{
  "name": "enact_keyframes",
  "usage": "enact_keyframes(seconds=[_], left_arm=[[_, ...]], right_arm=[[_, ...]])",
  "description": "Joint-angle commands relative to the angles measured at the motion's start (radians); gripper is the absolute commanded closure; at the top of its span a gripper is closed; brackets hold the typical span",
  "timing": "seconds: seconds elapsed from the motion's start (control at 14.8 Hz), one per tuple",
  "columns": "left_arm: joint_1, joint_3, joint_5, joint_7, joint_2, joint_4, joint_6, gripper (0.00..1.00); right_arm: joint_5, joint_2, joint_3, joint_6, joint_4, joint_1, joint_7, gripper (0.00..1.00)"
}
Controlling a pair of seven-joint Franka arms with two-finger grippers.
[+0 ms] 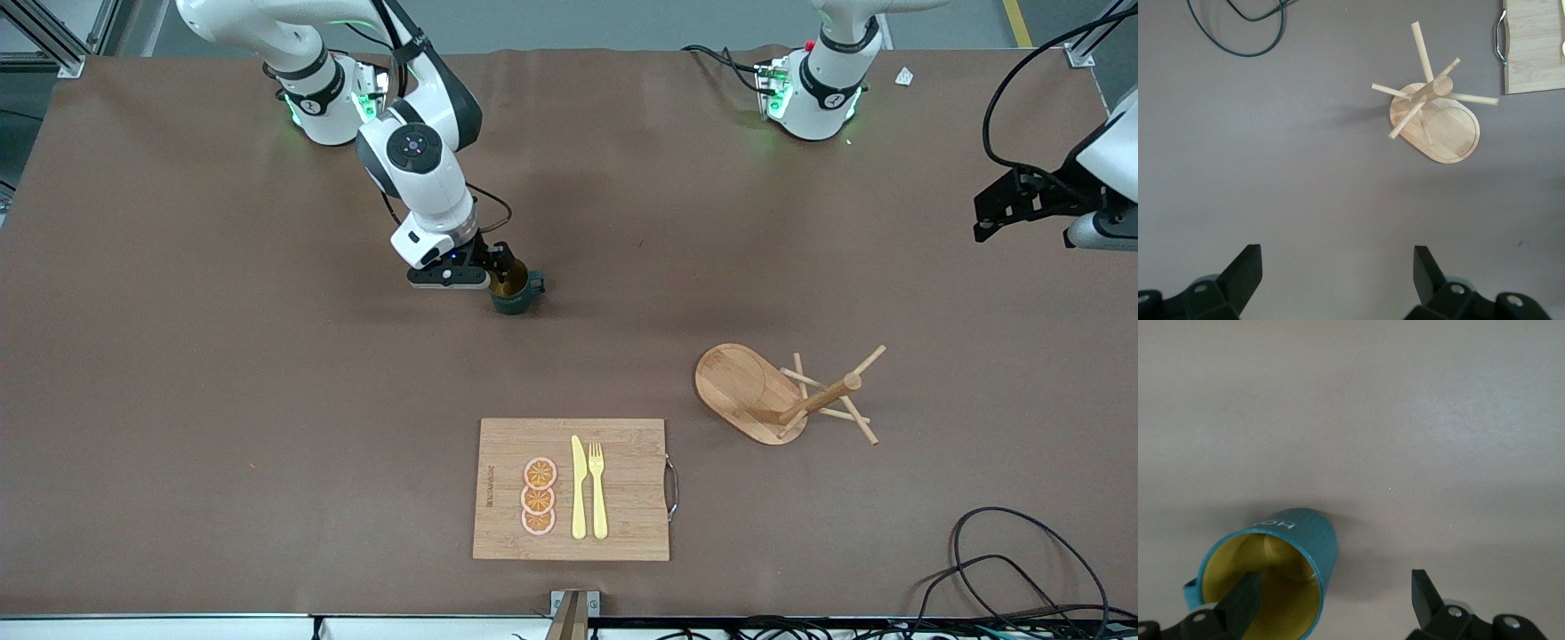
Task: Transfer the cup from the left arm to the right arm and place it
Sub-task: 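Close the right gripper on the teal mug's rim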
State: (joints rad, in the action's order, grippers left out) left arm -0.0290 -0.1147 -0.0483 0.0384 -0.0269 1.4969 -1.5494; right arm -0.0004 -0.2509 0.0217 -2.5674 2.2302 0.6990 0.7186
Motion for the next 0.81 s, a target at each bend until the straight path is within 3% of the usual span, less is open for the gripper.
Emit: enact_keyframes(seconds=[0.0,0.14,0.2,0.47,0.61,0.75], left_arm=[[-0.005,0.0,0.022,-0.003,-0.011,-0.015,-0.017,0.0],[0.007,-0.006,0.025,-0.017,-0.01,-0.036,-0.018,0.0],[0.0,-0.005,0.027,-0.012,-0.005,-0.04,-0.015,0.0],[-0.014,0.001,0.031,-0.011,-0.01,-0.049,-0.011,0.0],[-0.014,0.001,0.034,-0.014,-0.01,-0.049,-0.011,0.0],[-0.022,0.001,0.038,-0.009,-0.01,-0.049,-0.011,0.0]], right_arm=[[0.005,-0.033,-0.003,-0.045,0.008,0.004,0.015,0.0],[0.006,-0.034,-0.003,-0.047,0.008,0.005,0.015,0.01],[0.005,-0.034,-0.003,-0.047,0.008,0.005,0.013,0.09],[0.006,-0.042,-0.003,-0.047,0.006,0.004,0.015,0.65],[0.005,-0.042,-0.003,-0.045,0.006,0.005,0.025,0.98],[0.005,-0.045,-0.003,-0.045,0.005,0.008,0.041,1.0]])
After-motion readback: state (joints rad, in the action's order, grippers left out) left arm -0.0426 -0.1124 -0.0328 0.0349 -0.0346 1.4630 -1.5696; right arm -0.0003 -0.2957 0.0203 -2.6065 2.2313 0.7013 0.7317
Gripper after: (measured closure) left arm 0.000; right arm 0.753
